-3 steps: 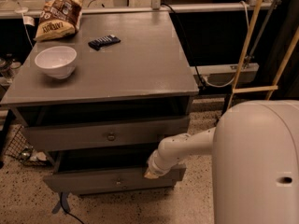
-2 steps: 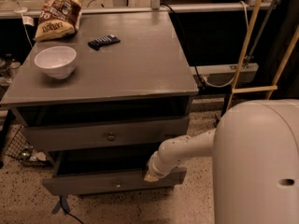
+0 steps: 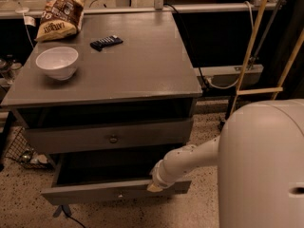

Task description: Open middle drawer

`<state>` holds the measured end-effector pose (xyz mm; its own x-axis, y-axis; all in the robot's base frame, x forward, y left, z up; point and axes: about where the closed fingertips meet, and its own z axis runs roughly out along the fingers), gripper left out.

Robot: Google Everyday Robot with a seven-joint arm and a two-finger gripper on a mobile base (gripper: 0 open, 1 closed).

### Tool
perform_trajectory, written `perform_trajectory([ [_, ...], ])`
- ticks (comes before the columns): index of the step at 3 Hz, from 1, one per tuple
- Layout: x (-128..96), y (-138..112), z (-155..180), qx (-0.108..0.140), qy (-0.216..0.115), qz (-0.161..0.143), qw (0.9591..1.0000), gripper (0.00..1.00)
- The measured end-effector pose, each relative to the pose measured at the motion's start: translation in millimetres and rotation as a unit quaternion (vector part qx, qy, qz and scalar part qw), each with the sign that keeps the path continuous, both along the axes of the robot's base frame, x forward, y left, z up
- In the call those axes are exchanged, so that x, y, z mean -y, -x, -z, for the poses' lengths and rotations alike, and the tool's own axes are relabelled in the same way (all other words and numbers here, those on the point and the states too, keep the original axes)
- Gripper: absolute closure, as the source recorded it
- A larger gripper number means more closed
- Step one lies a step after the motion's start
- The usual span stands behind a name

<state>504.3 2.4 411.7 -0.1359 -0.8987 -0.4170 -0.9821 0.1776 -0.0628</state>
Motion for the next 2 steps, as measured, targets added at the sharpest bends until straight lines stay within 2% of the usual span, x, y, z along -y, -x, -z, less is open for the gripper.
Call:
perform_trajectory([
  [2,9,38,2,0.000,-0.006,0.027,0.9996,1.00],
])
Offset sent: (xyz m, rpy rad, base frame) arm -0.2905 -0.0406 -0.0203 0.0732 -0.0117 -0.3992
